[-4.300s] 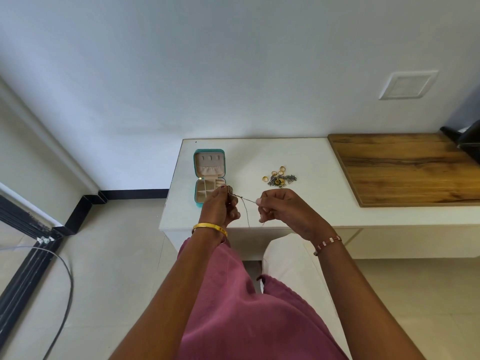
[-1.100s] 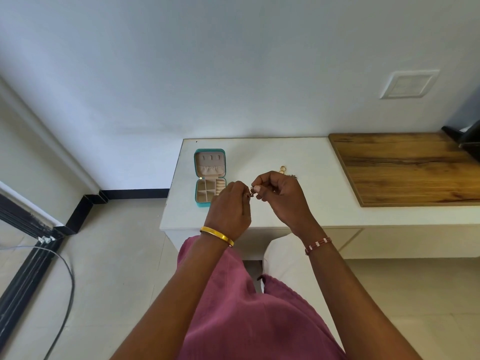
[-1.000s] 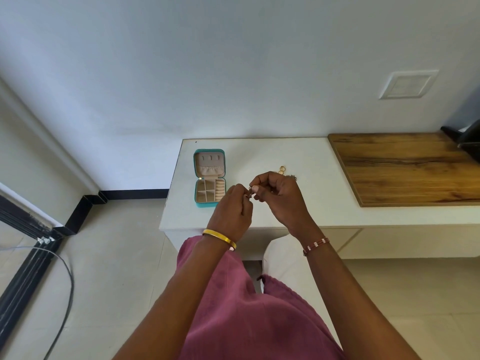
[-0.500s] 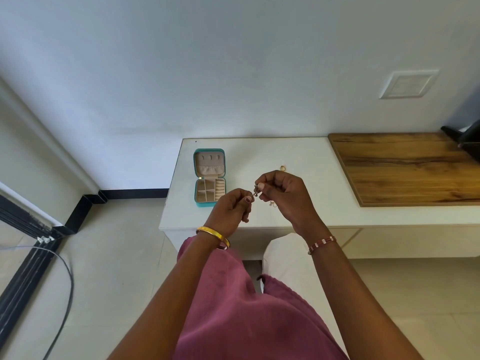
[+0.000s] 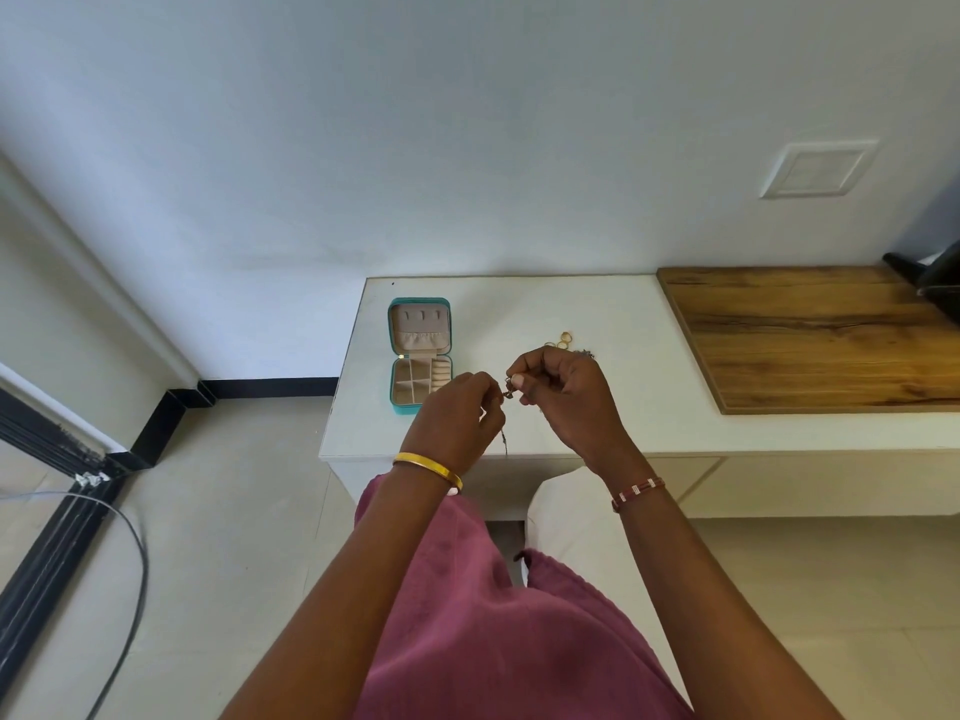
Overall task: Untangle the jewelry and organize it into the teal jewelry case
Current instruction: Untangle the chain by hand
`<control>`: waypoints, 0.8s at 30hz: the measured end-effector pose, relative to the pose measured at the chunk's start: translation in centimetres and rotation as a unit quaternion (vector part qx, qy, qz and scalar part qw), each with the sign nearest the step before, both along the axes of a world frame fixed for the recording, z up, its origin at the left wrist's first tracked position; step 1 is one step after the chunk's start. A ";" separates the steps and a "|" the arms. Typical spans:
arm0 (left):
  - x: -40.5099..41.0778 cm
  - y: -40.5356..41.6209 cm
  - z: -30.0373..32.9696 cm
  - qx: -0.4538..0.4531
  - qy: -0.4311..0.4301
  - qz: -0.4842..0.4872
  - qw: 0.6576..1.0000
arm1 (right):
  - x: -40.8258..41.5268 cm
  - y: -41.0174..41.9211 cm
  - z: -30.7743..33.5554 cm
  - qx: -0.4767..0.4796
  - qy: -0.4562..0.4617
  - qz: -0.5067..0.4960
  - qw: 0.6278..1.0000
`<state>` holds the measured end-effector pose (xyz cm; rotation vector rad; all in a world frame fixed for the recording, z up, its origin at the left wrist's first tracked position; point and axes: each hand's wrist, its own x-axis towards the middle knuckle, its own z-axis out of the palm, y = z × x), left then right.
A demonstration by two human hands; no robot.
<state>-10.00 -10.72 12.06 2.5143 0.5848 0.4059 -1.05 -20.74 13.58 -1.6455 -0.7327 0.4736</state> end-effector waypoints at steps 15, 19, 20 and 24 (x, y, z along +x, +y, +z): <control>0.2 0.2 1.1 -0.146 0.034 0.003 0.989 | -0.1 -0.2 -0.4 0.027 0.034 -0.025 0.999; -0.3 0.5 1.0 -0.312 0.000 -0.011 0.950 | 0.1 -0.4 -0.2 0.022 0.039 -0.019 0.999; -0.3 0.5 0.9 -0.300 0.004 -0.022 0.954 | 0.0 -0.4 -0.2 0.020 0.037 -0.017 0.999; -0.2 0.3 0.9 -0.256 -0.004 -0.042 0.966 | -0.1 -0.4 -0.1 0.024 0.042 -0.024 0.999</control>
